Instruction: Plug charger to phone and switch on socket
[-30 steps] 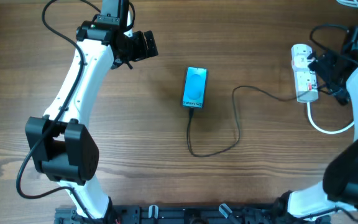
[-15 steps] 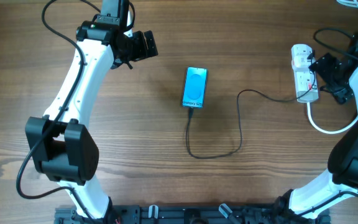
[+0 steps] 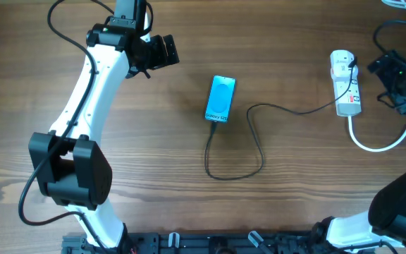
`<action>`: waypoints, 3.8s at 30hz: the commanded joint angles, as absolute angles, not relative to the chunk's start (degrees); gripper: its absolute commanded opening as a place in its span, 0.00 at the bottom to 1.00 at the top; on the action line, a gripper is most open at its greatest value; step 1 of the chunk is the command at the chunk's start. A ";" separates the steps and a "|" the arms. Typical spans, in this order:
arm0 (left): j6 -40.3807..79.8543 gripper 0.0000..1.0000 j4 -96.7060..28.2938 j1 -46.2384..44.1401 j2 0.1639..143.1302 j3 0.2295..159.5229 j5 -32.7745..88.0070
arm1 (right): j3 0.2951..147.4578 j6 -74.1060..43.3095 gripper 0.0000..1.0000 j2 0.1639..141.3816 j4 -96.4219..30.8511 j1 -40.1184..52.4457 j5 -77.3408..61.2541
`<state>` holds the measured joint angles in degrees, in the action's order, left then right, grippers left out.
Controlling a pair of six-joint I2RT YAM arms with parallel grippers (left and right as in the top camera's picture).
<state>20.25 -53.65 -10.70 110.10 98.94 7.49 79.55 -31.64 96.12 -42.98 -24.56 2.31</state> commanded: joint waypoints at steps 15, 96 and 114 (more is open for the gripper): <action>19.94 1.00 -53.65 -10.59 110.59 98.89 6.94 | 80.27 -32.29 1.00 112.84 -34.59 -24.45 3.77; 19.94 1.00 -53.65 -10.59 110.59 98.89 6.94 | 84.62 -24.01 1.00 122.65 -37.87 -24.27 -5.19; 19.94 1.00 -53.65 -10.59 110.59 98.89 6.94 | 84.64 -24.60 1.00 112.44 -44.75 -24.62 -4.86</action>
<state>20.25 -53.65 -10.70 110.10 98.94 7.49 84.88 -25.39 118.50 -42.61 -24.91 -4.67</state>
